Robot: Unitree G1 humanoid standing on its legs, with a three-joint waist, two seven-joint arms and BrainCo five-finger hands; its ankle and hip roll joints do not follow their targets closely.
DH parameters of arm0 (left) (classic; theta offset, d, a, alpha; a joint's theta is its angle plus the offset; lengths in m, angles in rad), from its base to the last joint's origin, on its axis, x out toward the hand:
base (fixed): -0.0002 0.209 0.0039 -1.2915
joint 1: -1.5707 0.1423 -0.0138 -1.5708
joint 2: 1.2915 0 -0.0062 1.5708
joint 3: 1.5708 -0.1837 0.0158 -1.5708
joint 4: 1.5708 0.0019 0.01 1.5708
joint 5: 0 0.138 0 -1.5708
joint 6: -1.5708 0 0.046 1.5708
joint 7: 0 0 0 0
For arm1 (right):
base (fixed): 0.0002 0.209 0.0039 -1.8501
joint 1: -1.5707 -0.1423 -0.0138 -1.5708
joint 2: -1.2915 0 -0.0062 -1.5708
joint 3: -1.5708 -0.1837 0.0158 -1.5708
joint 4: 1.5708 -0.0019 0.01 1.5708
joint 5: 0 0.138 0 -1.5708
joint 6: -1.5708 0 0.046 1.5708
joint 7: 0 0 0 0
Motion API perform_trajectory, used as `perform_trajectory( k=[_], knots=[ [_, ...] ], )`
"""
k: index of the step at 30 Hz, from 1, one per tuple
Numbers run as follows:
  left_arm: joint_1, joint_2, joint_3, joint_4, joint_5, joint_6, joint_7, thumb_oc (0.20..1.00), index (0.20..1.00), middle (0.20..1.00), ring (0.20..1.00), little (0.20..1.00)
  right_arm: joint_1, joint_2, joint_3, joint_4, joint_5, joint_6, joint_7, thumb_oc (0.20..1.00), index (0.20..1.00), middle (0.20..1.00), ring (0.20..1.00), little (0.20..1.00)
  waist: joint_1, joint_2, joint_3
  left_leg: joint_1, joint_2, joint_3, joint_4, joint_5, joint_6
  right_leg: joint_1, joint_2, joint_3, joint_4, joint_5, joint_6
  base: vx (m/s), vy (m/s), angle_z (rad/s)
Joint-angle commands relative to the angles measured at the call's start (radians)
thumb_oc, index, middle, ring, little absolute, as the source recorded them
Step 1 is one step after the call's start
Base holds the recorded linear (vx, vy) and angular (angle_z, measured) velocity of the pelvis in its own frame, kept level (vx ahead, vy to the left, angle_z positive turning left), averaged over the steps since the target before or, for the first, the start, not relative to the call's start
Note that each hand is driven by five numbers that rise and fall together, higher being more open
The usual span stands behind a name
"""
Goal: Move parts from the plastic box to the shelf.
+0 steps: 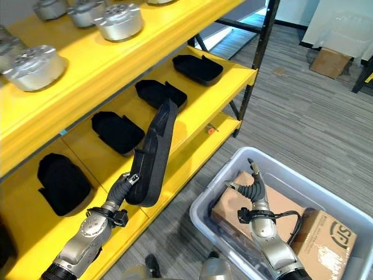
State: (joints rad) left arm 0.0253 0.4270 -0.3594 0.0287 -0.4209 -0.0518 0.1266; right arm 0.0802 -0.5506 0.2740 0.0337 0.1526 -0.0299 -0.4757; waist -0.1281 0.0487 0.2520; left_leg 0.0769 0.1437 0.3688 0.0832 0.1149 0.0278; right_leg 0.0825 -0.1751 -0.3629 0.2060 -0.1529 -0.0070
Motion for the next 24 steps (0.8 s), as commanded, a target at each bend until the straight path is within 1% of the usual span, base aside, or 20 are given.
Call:
perform_trajectory(
  k=[1, 3, 5, 8, 10, 11, 13, 16, 17, 18, 20, 22, 24],
  knots=[
    [-0.016, 0.013, 0.038, -0.078, -0.013, -0.106, 0.013, 0.2, 0.2, 0.2, 0.2, 0.2, -0.054, -0.005, -0.015, -0.006, -0.011, -0.072, -0.004, 1.0, 1.0, 1.0, 1.0, 1.0, 0.002, -0.043, -0.06, 0.009, 0.115, -0.005, 0.083, -0.108, -0.119, -0.026, 0.079, 0.047, -0.072, -0.009, 0.021, -0.13, 0.301, 0.77],
    [-0.021, 0.008, 0.027, -0.071, -0.018, -0.117, 0.023, 0.2, 0.2, 0.2, 0.2, 0.2, -0.071, -0.009, -0.009, 0.002, -0.016, -0.077, -0.002, 1.0, 1.0, 1.0, 1.0, 1.0, 0.001, -0.033, -0.067, 0.024, 0.125, -0.017, 0.069, -0.095, -0.125, -0.041, 0.073, 0.045, -0.054, -0.018, 0.02, -0.1, 0.28, 1.12],
    [-0.028, 0.004, 0.023, -0.072, -0.011, -0.116, 0.048, 0.2, 0.2, 0.2, 0.2, 0.2, -0.093, -0.007, 0.005, 0.014, -0.022, -0.085, 0.006, 1.0, 1.0, 1.0, 1.0, 1.0, 0.005, -0.02, -0.065, 0.03, 0.121, -0.026, 0.035, -0.093, -0.124, -0.044, 0.071, 0.041, -0.033, -0.034, 0.018, -0.09, 0.329, 0.37],
    [-0.044, 0.006, 0.021, -0.076, -0.012, -0.102, 0.068, 0.2, 0.2, 0.2, 0.2, 0.2, -0.105, 0.002, 0.013, 0.009, -0.029, -0.086, 0.008, 1.0, 1.0, 1.0, 1.0, 1.0, 0.009, -0.012, -0.065, 0.031, 0.119, 0.001, -0.003, -0.091, -0.123, -0.029, 0.063, 0.018, -0.026, -0.046, 0.019, -0.08, 0.277, 0.27],
    [-0.05, 0.01, 0.023, -0.08, -0.008, -0.084, 0.071, 0.2, 0.2, 0.2, 0.2, 0.2, -0.109, 0.008, 0.015, 0.007, -0.029, -0.082, 0.01, 1.0, 1.0, 1.0, 1.0, 1.0, 0.013, -0.012, -0.065, 0.024, 0.116, 0.01, -0.016, -0.091, -0.121, -0.015, 0.058, 0.005, -0.028, -0.048, 0.022, -0.07, 0.31, 0.62],
    [-0.054, 0.014, 0.026, -0.079, -0.003, -0.06, 0.085, 0.2, 0.2, 0.2, 0.2, 0.2, -0.11, 0.016, 0.018, 0.006, -0.017, -0.078, 0.021, 1.0, 1.0, 1.0, 1.0, 1.0, 0.024, -0.01, -0.066, 0.03, 0.098, 0.012, -0.055, -0.107, -0.114, -0.001, 0.045, -0.006, -0.032, -0.039, 0.034, -0.07, 0.362, 0.58],
    [-0.051, 0.015, 0.027, -0.074, 0.008, -0.055, 0.096, 0.2, 0.2, 0.2, 0.2, 0.2, -0.112, 0.024, 0.022, 0.009, 0.003, -0.074, 0.031, 1.0, 1.0, 1.0, 1.0, 1.0, 0.035, -0.01, -0.067, 0.039, 0.082, 0.005, -0.076, -0.123, -0.109, 0.01, 0.035, -0.011, -0.038, -0.031, 0.044, -0.06, 0.33, 0.45],
    [-0.031, 0.022, 0.048, -0.081, 0.0, -0.048, 0.096, 0.2, 0.2, 0.2, 0.2, 0.2, -0.106, 0.039, 0.029, 0.005, 0.013, -0.067, 0.063, 1.0, 1.0, 1.0, 1.0, 1.0, 0.061, -0.008, -0.069, 0.057, 0.061, -0.018, -0.125, -0.118, -0.111, 0.024, 0.022, -0.021, -0.058, -0.014, 0.068, -0.05, 0.228, 0.23],
    [-0.01, 0.024, 0.061, -0.09, -0.001, -0.039, 0.093, 0.2, 0.2, 0.2, 0.2, 0.2, -0.101, 0.048, 0.037, -0.003, 0.002, -0.052, 0.078, 1.0, 1.0, 1.0, 1.0, 1.0, 0.076, -0.008, -0.07, 0.063, 0.057, -0.024, -0.152, -0.106, -0.116, 0.033, 0.014, -0.033, -0.076, -0.001, 0.081, -0.09, 0.245, 0.12],
    [0.0, 0.025, 0.068, -0.092, -0.002, -0.04, 0.09, 0.2, 0.2, 0.2, 0.2, 0.2, -0.099, 0.05, 0.042, -0.005, 0.005, -0.048, 0.084, 1.0, 1.0, 1.0, 1.0, 1.0, 0.084, -0.009, -0.071, 0.063, 0.056, -0.026, -0.16, -0.103, -0.118, 0.037, 0.011, -0.039, -0.084, 0.005, 0.087, -0.11, 0.211, 0.23],
    [0.023, 0.034, 0.08, -0.103, 0.015, -0.049, 0.09, 0.2, 0.2, 0.2, 0.2, 0.2, -0.092, 0.05, 0.048, -0.013, -0.002, -0.06, 0.103, 1.0, 1.0, 1.0, 1.0, 1.0, 0.1, -0.014, -0.071, 0.057, 0.055, -0.031, -0.163, -0.102, -0.121, 0.045, 0.002, -0.055, -0.1, 0.018, 0.101, -0.09, 0.129, 0.07],
    [0.042, 0.037, 0.093, -0.117, 0.039, -0.062, 0.095, 0.2, 0.2, 0.2, 0.2, 0.2, -0.085, 0.049, 0.052, -0.026, -0.019, -0.059, 0.127, 1.0, 1.0, 1.0, 1.0, 1.0, 0.117, -0.021, -0.07, 0.05, 0.054, -0.035, -0.164, -0.103, -0.12, 0.051, -0.009, -0.068, -0.116, 0.031, 0.115, -0.09, 0.116, 0.06],
    [0.056, 0.041, 0.101, -0.129, 0.059, -0.06, 0.111, 0.2, 0.2, 0.2, 0.2, 0.2, -0.086, 0.047, 0.059, -0.032, -0.02, -0.052, 0.144, 1.0, 1.0, 1.0, 1.0, 1.0, 0.127, -0.026, -0.069, 0.049, 0.048, -0.035, -0.165, -0.11, -0.116, 0.053, -0.016, -0.075, -0.123, 0.04, 0.126, -0.08, 0.12, 0.19]
  ],
)
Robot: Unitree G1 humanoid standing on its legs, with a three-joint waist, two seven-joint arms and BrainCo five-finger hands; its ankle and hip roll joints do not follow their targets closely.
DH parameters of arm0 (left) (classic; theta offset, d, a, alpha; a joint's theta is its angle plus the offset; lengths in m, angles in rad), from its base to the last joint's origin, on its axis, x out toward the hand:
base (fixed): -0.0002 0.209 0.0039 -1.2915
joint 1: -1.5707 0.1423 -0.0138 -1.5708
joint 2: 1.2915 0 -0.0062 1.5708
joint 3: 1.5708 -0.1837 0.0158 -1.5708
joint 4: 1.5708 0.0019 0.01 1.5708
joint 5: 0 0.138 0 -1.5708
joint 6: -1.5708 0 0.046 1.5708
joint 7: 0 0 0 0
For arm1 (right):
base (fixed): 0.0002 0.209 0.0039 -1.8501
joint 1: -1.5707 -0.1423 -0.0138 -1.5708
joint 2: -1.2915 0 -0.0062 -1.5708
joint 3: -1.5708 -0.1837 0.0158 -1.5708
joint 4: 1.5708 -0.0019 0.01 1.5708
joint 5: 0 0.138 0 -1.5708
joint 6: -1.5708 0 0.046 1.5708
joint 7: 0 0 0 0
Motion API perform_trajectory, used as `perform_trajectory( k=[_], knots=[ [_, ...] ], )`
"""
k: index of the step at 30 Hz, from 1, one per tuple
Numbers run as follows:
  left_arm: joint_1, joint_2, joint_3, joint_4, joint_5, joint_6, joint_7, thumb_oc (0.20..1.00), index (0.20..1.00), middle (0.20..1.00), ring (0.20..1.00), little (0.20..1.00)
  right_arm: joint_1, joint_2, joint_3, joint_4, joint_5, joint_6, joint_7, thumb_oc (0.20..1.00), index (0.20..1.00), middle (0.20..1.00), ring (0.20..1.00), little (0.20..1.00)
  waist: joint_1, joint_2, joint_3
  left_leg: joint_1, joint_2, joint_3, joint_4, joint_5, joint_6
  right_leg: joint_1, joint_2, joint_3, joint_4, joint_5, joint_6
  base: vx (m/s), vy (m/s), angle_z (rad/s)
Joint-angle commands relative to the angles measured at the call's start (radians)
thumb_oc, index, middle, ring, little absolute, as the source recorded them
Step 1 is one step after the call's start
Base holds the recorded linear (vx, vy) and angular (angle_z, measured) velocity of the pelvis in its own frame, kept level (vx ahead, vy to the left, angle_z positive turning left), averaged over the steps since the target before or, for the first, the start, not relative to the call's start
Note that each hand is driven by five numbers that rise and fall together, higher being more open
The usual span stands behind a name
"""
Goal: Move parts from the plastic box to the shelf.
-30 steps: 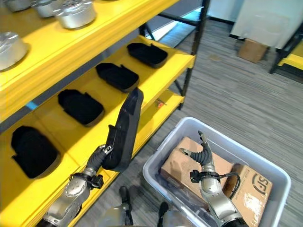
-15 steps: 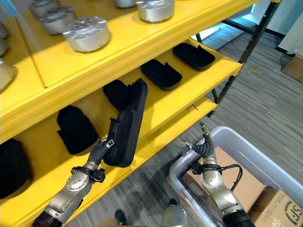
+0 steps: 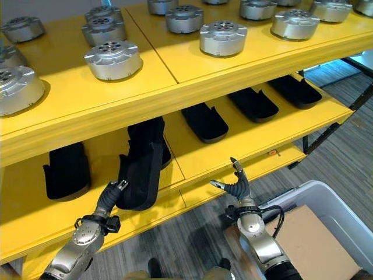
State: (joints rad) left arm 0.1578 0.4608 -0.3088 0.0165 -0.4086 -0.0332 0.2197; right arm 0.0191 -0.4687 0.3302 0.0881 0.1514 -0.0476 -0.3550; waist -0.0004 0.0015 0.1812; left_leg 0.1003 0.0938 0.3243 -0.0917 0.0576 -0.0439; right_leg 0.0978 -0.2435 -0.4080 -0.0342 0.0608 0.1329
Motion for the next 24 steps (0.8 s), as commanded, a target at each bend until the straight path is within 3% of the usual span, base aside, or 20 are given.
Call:
perform_trajectory(
  k=[1, 2, 5, 8, 12, 14, 19, 21, 24],
  knots=[
    [-0.073, 0.011, 0.055, -0.116, 0.046, -0.069, 0.02, 0.2, 0.2, 0.2, 0.2, 0.2, -0.028, -0.036, 0.006, -0.085, -0.017, -0.035, 0.033, 1.0, 1.0, 1.0, 1.0, 1.0, 0.005, 0.018, 0.003, 0.025, 0.093, 0.009, 0.012, -0.055, -0.041, 0.04, 0.048, -0.034, 0.113, -0.168, -0.009, -0.14, 0.139, 0.16],
    [-0.076, 0.021, 0.057, -0.103, 0.06, -0.071, 0.029, 0.2, 0.2, 0.2, 0.2, 0.2, -0.049, -0.039, 0.019, -0.089, -0.012, -0.048, 0.032, 1.0, 1.0, 1.0, 1.0, 1.0, 0.024, 0.005, 0.013, 0.013, 0.075, 0.009, 0.042, -0.079, -0.022, 0.034, 0.033, -0.04, 0.121, -0.158, 0.003, -0.14, 0.115, 0.11],
    [-0.078, 0.029, 0.058, -0.099, 0.061, -0.075, 0.027, 0.2, 0.2, 0.2, 0.2, 0.2, -0.069, -0.038, 0.027, -0.091, -0.004, -0.054, 0.026, 1.0, 1.0, 1.0, 1.0, 1.0, 0.036, -0.003, 0.021, -0.001, 0.067, 0.008, 0.066, -0.095, -0.011, 0.028, 0.021, -0.043, 0.126, -0.15, 0.012, -0.12, 0.076, 0.07],
    [-0.08, 0.043, 0.077, -0.103, 0.087, -0.088, -0.011, 0.2, 0.2, 0.2, 0.2, 0.2, -0.105, -0.025, 0.04, -0.101, -0.028, -0.088, 0.042, 1.0, 1.0, 1.0, 1.0, 1.0, 0.064, -0.019, 0.037, -0.018, 0.036, 0.014, 0.102, -0.13, 0.021, 0.026, -0.024, -0.048, 0.109, -0.098, 0.048, -0.12, 0.123, 0.06],
    [-0.098, 0.061, 0.069, -0.091, 0.1, -0.084, -0.089, 0.2, 0.2, 0.2, 0.2, 0.2, -0.101, -0.031, 0.042, -0.116, -0.092, -0.091, -0.002, 1.0, 1.0, 1.0, 1.0, 1.0, 0.062, -0.024, 0.035, -0.011, -0.034, -0.033, 0.049, -0.144, 0.073, -0.004, -0.042, 0.014, 0.174, -0.046, 0.073, -0.04, 0.217, 0.3],
    [-0.114, 0.065, 0.039, -0.085, 0.099, -0.082, -0.079, 0.2, 0.2, 0.2, 0.2, 0.2, -0.058, -0.051, -0.001, -0.151, -0.114, -0.119, -0.085, 1.0, 1.0, 1.0, 1.0, 1.0, 0.002, -0.021, 0.03, -0.015, -0.051, -0.105, 0.004, -0.131, 0.101, -0.106, 0.057, 0.168, 0.267, -0.044, 0.063, -0.03, 0.147, 0.65],
    [-0.074, 0.064, 0.046, -0.109, 0.086, -0.081, -0.005, 0.2, 0.2, 0.2, 0.2, 0.2, 0.004, -0.083, -0.069, -0.241, -0.172, -0.171, -0.127, 1.0, 1.0, 1.0, 1.0, 1.0, -0.027, -0.024, 0.02, -0.035, -0.067, -0.097, 0.004, -0.114, 0.086, -0.131, 0.205, 0.167, 0.312, -0.112, 0.021, 0.0, 0.053, 0.32],
    [-0.067, 0.054, 0.034, -0.093, 0.055, -0.088, 0.0, 0.2, 0.2, 0.2, 0.2, 0.2, 0.008, -0.099, -0.07, -0.268, -0.214, -0.17, -0.172, 1.0, 1.0, 1.0, 1.0, 1.0, -0.041, -0.024, 0.018, -0.041, -0.093, -0.103, 0.004, -0.106, 0.083, -0.157, 0.274, 0.208, 0.354, -0.119, 0.002, -0.02, 0.048, -0.29],
    [-0.072, 0.043, 0.01, -0.073, 0.026, -0.111, -0.021, 0.2, 0.2, 0.2, 0.2, 0.2, -0.022, -0.099, -0.038, -0.243, -0.257, -0.19, -0.214, 1.0, 1.0, 1.0, 1.0, 1.0, -0.035, -0.02, 0.024, -0.036, -0.097, -0.111, 0.004, -0.097, 0.073, -0.138, 0.286, 0.195, 0.298, -0.141, -0.023, -0.01, -0.035, -0.19]
  ],
)
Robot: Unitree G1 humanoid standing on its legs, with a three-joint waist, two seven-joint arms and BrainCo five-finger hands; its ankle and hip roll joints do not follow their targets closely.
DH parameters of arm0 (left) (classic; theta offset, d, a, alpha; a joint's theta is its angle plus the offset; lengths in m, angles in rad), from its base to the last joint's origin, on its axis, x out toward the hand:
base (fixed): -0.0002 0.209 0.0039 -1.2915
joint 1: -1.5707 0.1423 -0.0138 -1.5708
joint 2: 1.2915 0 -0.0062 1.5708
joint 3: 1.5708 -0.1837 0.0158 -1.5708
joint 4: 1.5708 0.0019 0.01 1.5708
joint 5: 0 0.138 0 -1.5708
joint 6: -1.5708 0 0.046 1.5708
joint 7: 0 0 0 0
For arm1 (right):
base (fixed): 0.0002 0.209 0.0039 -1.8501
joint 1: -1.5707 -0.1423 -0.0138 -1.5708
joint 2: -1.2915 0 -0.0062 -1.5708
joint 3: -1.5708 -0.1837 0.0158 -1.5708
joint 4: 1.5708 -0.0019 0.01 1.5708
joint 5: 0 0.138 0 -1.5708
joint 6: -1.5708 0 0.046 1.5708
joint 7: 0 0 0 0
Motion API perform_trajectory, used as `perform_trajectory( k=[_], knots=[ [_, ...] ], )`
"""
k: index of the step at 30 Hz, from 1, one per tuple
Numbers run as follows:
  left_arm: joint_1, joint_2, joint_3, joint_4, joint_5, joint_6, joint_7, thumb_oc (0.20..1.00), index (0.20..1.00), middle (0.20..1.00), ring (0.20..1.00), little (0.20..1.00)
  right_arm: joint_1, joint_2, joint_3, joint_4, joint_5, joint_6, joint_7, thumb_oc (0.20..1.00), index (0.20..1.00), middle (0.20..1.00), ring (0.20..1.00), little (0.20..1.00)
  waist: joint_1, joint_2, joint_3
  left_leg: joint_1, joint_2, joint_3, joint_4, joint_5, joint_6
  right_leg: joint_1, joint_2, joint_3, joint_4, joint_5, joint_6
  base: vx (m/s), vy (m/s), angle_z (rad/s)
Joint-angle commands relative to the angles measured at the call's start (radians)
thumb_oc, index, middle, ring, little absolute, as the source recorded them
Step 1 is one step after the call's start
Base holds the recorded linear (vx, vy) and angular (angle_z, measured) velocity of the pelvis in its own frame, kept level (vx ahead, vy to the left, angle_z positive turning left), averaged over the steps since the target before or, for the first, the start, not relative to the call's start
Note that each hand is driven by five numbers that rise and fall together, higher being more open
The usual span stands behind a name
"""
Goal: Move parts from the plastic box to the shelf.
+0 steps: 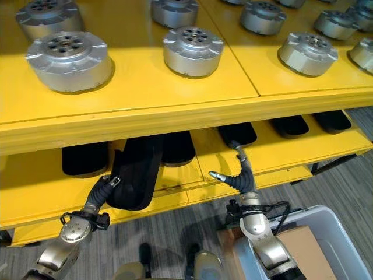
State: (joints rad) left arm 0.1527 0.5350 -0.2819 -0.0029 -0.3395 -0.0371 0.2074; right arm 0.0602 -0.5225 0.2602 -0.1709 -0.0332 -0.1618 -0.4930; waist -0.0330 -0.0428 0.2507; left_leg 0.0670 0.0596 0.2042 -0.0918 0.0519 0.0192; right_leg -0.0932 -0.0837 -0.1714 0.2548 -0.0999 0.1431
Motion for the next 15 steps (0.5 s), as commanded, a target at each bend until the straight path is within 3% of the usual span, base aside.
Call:
perform_trajectory(
  k=[1, 5, 8, 11, 15],
  knots=[
    [-0.067, -0.033, -0.018, -0.052, -0.044, -0.107, -0.01, 0.2, 0.2, 0.2, 0.2, 0.2, -0.065, -0.045, 0.033, 0.021, -0.076, -0.08, -0.079, 1.0, 1.0, 1.0, 1.0, 1.0, -0.002, 0.024, -0.044, -0.001, -0.062, 0.008, 0.005, -0.09, 0.008, 0.063, 0.126, -0.045, -0.004, 0.016, -0.037, 0.02, -0.097, 0.06],
    [-0.087, -0.062, -0.036, -0.029, -0.05, -0.093, -0.013, 0.2, 0.2, 0.2, 0.2, 0.2, -0.064, -0.067, 0.039, 0.038, -0.086, -0.096, -0.097, 1.0, 1.0, 1.0, 1.0, 1.0, -0.01, 0.034, -0.058, 0.004, -0.049, -0.004, 0.005, -0.076, -0.015, 0.133, 0.115, -0.016, -0.179, 0.015, -0.056, -0.01, -0.159, 0.13],
    [-0.08, -0.067, -0.043, -0.035, -0.034, -0.074, -0.023, 0.2, 0.2, 0.2, 0.2, 0.2, -0.027, -0.073, 0.031, 0.03, -0.087, -0.084, -0.135, 1.0, 1.0, 1.0, 1.0, 1.0, -0.026, 0.045, -0.069, -0.001, -0.044, 0.003, 0.005, -0.077, -0.023, 0.151, 0.111, -0.006, -0.22, 0.019, -0.057, -0.03, -0.153, 0.04],
    [-0.084, -0.057, -0.057, -0.035, -0.029, -0.08, -0.02, 0.2, 0.2, 0.2, 0.2, 0.2, -0.006, -0.08, 0.02, 0.027, -0.073, -0.077, -0.155, 1.0, 1.0, 1.0, 1.0, 1.0, -0.048, 0.061, -0.064, -0.008, -0.043, 0.047, 0.005, -0.077, -0.029, 0.143, 0.106, -0.021, -0.213, 0.008, -0.057, -0.07, -0.06, -0.02],
    [-0.114, -0.058, -0.081, -0.034, -0.051, -0.083, -0.037, 0.2, 0.2, 0.2, 0.2, 0.2, 0.015, -0.082, 0.006, 0.019, -0.077, -0.086, -0.186, 1.0, 1.0, 1.0, 1.0, 1.0, -0.086, 0.073, -0.058, 0.013, -0.024, 0.176, 0.011, -0.089, -0.036, 0.144, 0.078, -0.078, -0.207, -0.011, -0.05, -0.05, 0.026, 0.19]
  ],
)
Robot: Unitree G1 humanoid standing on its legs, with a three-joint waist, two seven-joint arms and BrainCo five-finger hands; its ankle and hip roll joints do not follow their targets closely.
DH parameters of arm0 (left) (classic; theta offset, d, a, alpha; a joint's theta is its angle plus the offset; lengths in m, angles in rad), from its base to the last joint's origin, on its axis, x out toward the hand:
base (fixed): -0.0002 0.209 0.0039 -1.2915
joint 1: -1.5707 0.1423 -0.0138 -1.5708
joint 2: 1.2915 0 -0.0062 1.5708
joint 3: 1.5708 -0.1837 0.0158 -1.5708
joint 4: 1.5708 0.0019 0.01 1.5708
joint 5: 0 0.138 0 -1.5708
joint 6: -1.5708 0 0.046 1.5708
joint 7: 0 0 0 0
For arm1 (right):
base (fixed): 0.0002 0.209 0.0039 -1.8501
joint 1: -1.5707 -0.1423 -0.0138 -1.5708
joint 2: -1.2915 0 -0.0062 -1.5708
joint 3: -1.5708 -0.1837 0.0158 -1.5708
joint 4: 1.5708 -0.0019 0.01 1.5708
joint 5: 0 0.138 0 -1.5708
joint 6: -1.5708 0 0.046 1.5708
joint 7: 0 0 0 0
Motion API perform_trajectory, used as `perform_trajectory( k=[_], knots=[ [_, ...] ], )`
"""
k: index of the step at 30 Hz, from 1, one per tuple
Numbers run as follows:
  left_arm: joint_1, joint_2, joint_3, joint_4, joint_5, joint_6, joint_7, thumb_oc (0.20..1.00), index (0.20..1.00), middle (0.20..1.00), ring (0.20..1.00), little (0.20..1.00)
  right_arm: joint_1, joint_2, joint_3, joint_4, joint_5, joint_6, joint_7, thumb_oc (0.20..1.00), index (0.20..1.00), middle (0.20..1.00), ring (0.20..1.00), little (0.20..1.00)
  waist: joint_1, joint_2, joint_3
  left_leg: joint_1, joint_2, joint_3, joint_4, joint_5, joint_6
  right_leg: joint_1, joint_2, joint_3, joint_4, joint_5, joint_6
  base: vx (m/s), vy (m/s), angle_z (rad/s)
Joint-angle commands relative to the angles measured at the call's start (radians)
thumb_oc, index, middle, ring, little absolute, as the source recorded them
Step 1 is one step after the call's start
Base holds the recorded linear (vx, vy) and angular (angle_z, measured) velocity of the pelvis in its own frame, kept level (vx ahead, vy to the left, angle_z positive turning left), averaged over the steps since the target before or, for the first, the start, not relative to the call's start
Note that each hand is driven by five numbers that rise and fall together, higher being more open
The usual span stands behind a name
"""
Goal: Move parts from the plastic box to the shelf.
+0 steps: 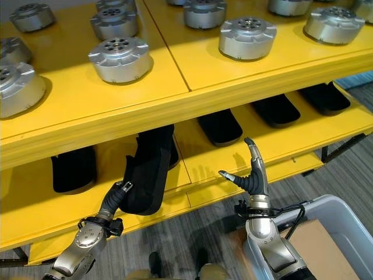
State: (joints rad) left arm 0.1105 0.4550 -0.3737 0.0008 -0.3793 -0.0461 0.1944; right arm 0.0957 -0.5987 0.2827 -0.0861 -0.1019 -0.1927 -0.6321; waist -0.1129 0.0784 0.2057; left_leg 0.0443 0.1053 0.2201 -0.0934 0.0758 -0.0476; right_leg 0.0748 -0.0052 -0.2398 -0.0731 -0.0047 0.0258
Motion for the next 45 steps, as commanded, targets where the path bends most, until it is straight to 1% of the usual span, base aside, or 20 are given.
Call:
perform_trajectory(
  k=[1, 4, 7, 9, 11, 14, 18, 21, 22, 23, 26, 28, 31, 34, 35, 36, 39, 41, 42, 45],
  knots=[
    [-0.082, 0.019, -0.001, -0.041, -0.015, -0.071, -0.022, 0.2, 0.2, 0.2, 0.2, 0.2, -0.018, -0.006, -0.019, -0.068, -0.015, -0.057, -0.058, 1.0, 1.0, 1.0, 1.0, 1.0, -0.016, -0.048, -0.007, 0.034, -0.06, 0.189, 0.04, -0.125, 0.031, -0.022, -0.012, -0.027, 0.131, -0.113, 0.065, -0.11, 0.016, 0.44],
    [-0.093, 0.02, -0.022, -0.058, 0.007, -0.068, 0.018, 0.2, 0.2, 0.2, 0.2, 0.2, -0.047, -0.014, -0.01, -0.066, -0.023, -0.07, -0.074, 1.0, 1.0, 1.0, 1.0, 1.0, -0.025, -0.055, 0.012, 0.002, -0.013, 0.213, 0.175, -0.171, 0.032, -0.032, -0.041, -0.042, 0.169, -0.129, 0.038, -0.12, 0.017, 0.33],
    [-0.087, 0.023, -0.014, -0.071, -0.004, -0.078, 0.052, 0.2, 0.2, 0.2, 0.2, 0.2, -0.071, -0.028, 0.002, -0.062, -0.023, -0.079, -0.074, 1.0, 1.0, 1.0, 1.0, 1.0, -0.024, -0.058, 0.021, -0.01, 0.039, 0.182, 0.252, -0.181, 0.023, -0.042, -0.055, -0.027, 0.201, -0.146, 0.015, -0.07, 0.057, -0.07],
    [-0.074, 0.027, 0.001, -0.076, -0.019, -0.089, 0.057, 0.2, 0.2, 0.2, 0.2, 0.2, -0.074, -0.039, 0.005, -0.056, -0.016, -0.091, -0.067, 1.0, 1.0, 1.0, 1.0, 1.0, -0.022, -0.055, 0.018, -0.002, 0.081, 0.151, 0.264, -0.146, 0.01, -0.05, -0.061, -0.018, 0.226, -0.164, 0.003, -0.01, 0.118, -0.21],
    [-0.065, 0.025, 0.008, -0.071, -0.026, -0.119, 0.063, 0.2, 0.2, 0.2, 0.2, 0.2, -0.084, -0.054, 0.015, -0.053, -0.01, -0.095, -0.065, 1.0, 1.0, 1.0, 1.0, 1.0, -0.023, -0.048, 0.013, 0.009, 0.142, 0.124, 0.269, -0.081, -0.015, -0.071, -0.072, -0.014, 0.272, -0.195, -0.012, -0.04, 0.183, -0.28],
    [-0.075, 0.015, 0.008, -0.052, -0.033, -0.142, 0.074, 0.2, 0.2, 0.2, 0.2, 0.2, -0.103, -0.069, 0.022, -0.039, -0.007, -0.077, -0.075, 1.0, 1.0, 1.0, 1.0, 1.0, -0.031, -0.029, 0.01, 0.037, 0.208, 0.103, 0.244, -0.012, -0.041, -0.117, -0.097, -0.022, 0.359, -0.241, -0.027, -0.09, 0.255, -0.06],
    [-0.105, -0.004, -0.006, -0.04, -0.05, -0.167, 0.087, 0.2, 0.2, 0.2, 0.2, 0.2, -0.127, -0.082, 0.022, -0.02, -0.01, -0.075, -0.094, 1.0, 1.0, 1.0, 1.0, 1.0, -0.044, -0.004, 0.014, 0.058, 0.251, 0.086, 0.239, 0.054, -0.065, -0.172, -0.124, -0.026, 0.462, -0.287, -0.042, -0.1, 0.308, 0.14],
    [-0.121, -0.017, -0.01, -0.063, -0.079, -0.185, 0.078, 0.2, 0.2, 0.2, 0.2, 0.2, -0.138, -0.073, 0.012, -0.01, 0.007, -0.06, -0.106, 1.0, 1.0, 1.0, 1.0, 1.0, -0.052, 0.012, 0.016, 0.07, 0.254, 0.078, 0.239, 0.058, -0.069, -0.199, -0.139, -0.02, 0.521, -0.308, -0.043, -0.09, 0.391, 0.23],
    [-0.125, -0.021, -0.01, -0.075, -0.089, -0.172, 0.084, 0.2, 0.2, 0.2, 0.2, 0.2, -0.138, -0.067, 0.005, -0.004, 0.03, -0.05, -0.1, 1.0, 1.0, 1.0, 1.0, 1.0, -0.052, 0.016, 0.017, 0.069, 0.249, 0.071, 0.239, 0.064, -0.07, -0.197, -0.14, -0.016, 0.522, -0.31, -0.044, -0.11, 0.379, 0.19],
    [-0.127, -0.024, -0.009, -0.082, -0.097, -0.16, 0.098, 0.2, 0.2, 0.2, 0.2, 0.2, -0.138, -0.061, -0.001, -0.001, 0.049, -0.045, -0.094, 1.0, 1.0, 1.0, 1.0, 1.0, -0.049, 0.023, 0.021, 0.057, 0.251, 0.076, 0.241, 0.076, -0.058, -0.201, -0.136, -0.025, 0.511, -0.288, -0.053, -0.12, 0.399, 0.09],
    [-0.126, -0.034, -0.007, -0.088, -0.101, -0.125, 0.15, 0.2, 0.2, 0.2, 0.2, 0.2, -0.125, -0.043, -0.017, 0.009, 0.051, -0.049, -0.085, 1.0, 1.0, 1.0, 1.0, 1.0, -0.05, 0.029, 0.026, 0.041, 0.236, 0.072, 0.267, 0.073, -0.059, -0.183, -0.147, -0.026, 0.482, -0.274, -0.051, -0.11, 0.415, 0.14],
    [-0.122, -0.04, -0.002, -0.082, -0.099, -0.109, 0.175, 0.2, 0.2, 0.2, 0.2, 0.2, -0.107, -0.041, -0.038, -0.003, 0.058, -0.043, -0.067, 1.0, 1.0, 1.0, 1.0, 1.0, -0.05, 0.032, 0.026, 0.031, 0.218, 0.084, 0.262, 0.059, -0.057, -0.165, -0.16, -0.029, 0.453, -0.259, -0.04, -0.11, 0.473, 0.13],
    [-0.105, -0.042, 0.019, -0.074, -0.07, -0.103, 0.183, 0.2, 0.2, 0.2, 0.2, 0.2, -0.098, -0.044, -0.063, -0.005, 0.046, -0.035, -0.051, 1.0, 1.0, 1.0, 1.0, 1.0, -0.037, 0.036, 0.025, 0.032, 0.173, 0.111, 0.243, -0.011, -0.042, -0.139, -0.195, -0.038, 0.415, -0.228, -0.008, -0.1, 0.43, 0.21],
    [-0.08, -0.023, 0.051, -0.087, -0.051, -0.102, 0.158, 0.2, 0.2, 0.2, 0.2, 0.2, -0.089, -0.036, -0.084, -0.014, 0.045, -0.013, -0.051, 1.0, 1.0, 1.0, 1.0, 1.0, -0.015, 0.022, 0.022, 0.039, 0.128, 0.139, 0.227, -0.112, -0.018, -0.11, -0.232, -0.053, 0.365, -0.179, 0.039, -0.06, 0.218, 0.17],
    [-0.08, -0.023, 0.051, -0.087, -0.051, -0.102, 0.158, 0.2, 0.2, 0.2, 0.2, 0.2, -0.089, -0.036, -0.084, -0.014, 0.045, -0.013, -0.051, 1.0, 1.0, 1.0, 1.0, 1.0, -0.015, 0.022, 0.022, 0.039, 0.128, 0.139, 0.227, -0.112, -0.018, -0.11, -0.232, -0.053, 0.365, -0.179, 0.039, -0.03, 0.164, 0.11],
    [-0.063, -0.004, 0.073, -0.099, -0.035, -0.1, 0.133, 0.2, 0.2, 0.2, 0.2, 0.2, -0.087, -0.022, -0.092, -0.014, 0.058, -0.003, -0.052, 1.0, 1.0, 1.0, 1.0, 1.0, 0.002, 0.001, 0.022, 0.052, 0.106, 0.136, 0.224, -0.178, -0.007, -0.094, -0.262, -0.054, 0.349, -0.16, 0.081, -0.04, 0.115, 0.15],
    [-0.053, 0.021, 0.093, -0.118, -0.033, -0.13, 0.076, 0.2, 0.2, 0.2, 0.2, 0.2, -0.089, 0.003, -0.098, -0.023, 0.067, 0.002, -0.046, 1.0, 1.0, 1.0, 1.0, 1.0, 0.025, -0.034, 0.029, 0.05, 0.086, 0.146, 0.243, -0.217, 0.018, -0.083, -0.297, -0.071, 0.312, -0.105, 0.128, -0.11, 0.128, 0.22],
    [-0.055, 0.028, 0.096, -0.135, -0.027, -0.13, 0.067, 0.2, 0.2, 0.2, 0.2, 0.2, -0.093, 0.009, -0.101, -0.031, 0.07, 0.001, -0.037, 1.0, 1.0, 1.0, 1.0, 1.0, 0.037, -0.049, 0.038, 0.034, 0.083, 0.15, 0.273, -0.238, 0.029, -0.08, -0.315, -0.081, 0.298, -0.079, 0.142, -0.14, 0.122, 0.15],
    [-0.064, 0.037, 0.097, -0.14, -0.018, -0.116, 0.065, 0.2, 0.2, 0.2, 0.2, 0.2, -0.101, 0.017, -0.095, -0.038, 0.052, 0.004, -0.029, 1.0, 1.0, 1.0, 1.0, 1.0, 0.049, -0.067, 0.052, 0.013, 0.078, 0.155, 0.312, -0.265, 0.043, -0.079, -0.34, -0.084, 0.288, -0.054, 0.153, -0.16, 0.218, 0.18],
    [-0.099, 0.04, 0.096, -0.118, 0.003, -0.129, 0.058, 0.2, 0.2, 0.2, 0.2, 0.2, -0.109, 0.033, -0.083, -0.048, 0.048, 0.03, -0.044, 1.0, 1.0, 1.0, 1.0, 1.0, 0.057, -0.092, 0.072, -0.026, 0.057, 0.153, 0.35, -0.295, 0.069, -0.082, -0.382, -0.056, 0.264, 0.002, 0.169, -0.12, 0.252, 0.16]
  ],
)
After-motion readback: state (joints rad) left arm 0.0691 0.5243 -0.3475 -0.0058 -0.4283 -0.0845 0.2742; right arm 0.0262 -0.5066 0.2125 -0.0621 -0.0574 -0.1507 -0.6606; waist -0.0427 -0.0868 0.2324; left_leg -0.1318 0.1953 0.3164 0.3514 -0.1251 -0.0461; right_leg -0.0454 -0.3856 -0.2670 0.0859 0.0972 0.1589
